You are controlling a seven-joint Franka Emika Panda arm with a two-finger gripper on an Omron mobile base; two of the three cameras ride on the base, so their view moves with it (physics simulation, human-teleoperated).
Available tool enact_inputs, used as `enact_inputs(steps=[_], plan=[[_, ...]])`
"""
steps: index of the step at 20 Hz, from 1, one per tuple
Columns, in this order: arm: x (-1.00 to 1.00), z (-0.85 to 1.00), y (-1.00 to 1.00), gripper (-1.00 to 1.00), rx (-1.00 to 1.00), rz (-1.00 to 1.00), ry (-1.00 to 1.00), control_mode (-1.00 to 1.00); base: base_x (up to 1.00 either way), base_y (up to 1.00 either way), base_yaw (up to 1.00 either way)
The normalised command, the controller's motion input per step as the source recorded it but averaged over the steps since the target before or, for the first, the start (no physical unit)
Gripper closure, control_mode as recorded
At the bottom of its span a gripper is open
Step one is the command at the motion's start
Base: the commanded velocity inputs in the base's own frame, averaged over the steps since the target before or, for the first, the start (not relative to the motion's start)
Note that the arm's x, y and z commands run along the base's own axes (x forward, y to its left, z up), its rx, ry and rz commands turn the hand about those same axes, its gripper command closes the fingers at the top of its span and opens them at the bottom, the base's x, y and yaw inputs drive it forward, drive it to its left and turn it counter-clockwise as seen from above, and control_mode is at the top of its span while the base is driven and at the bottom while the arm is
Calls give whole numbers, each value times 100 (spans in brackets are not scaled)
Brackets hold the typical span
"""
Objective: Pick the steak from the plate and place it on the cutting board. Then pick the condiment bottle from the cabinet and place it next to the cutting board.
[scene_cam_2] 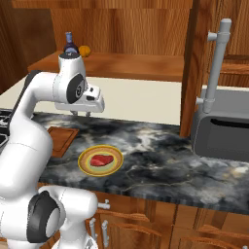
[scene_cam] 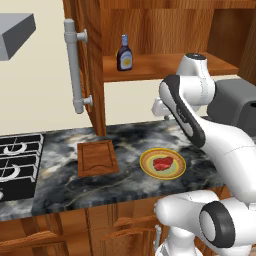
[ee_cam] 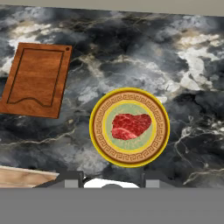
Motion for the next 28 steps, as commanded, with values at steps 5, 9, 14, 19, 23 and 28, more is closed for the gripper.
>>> enact_inputs(steps=[5, 9, 14, 19, 23, 28], plan=[[-15, -3, 0, -100, 0, 0, 0, -100, 0, 0, 0], [-23, -16, 0, -100, 0, 0, 0, -100, 0, 0, 0], [-15, -13, 0, -100, 0, 0, 0, -100, 0, 0, 0], [-5, -13, 0, -100, 0, 0, 0, -100, 0, 0, 0], [0, -14, 0, -100, 0, -2, 0, -100, 0, 0, 0], [0, -11, 0, -100, 0, -8, 0, -100, 0, 0, 0]])
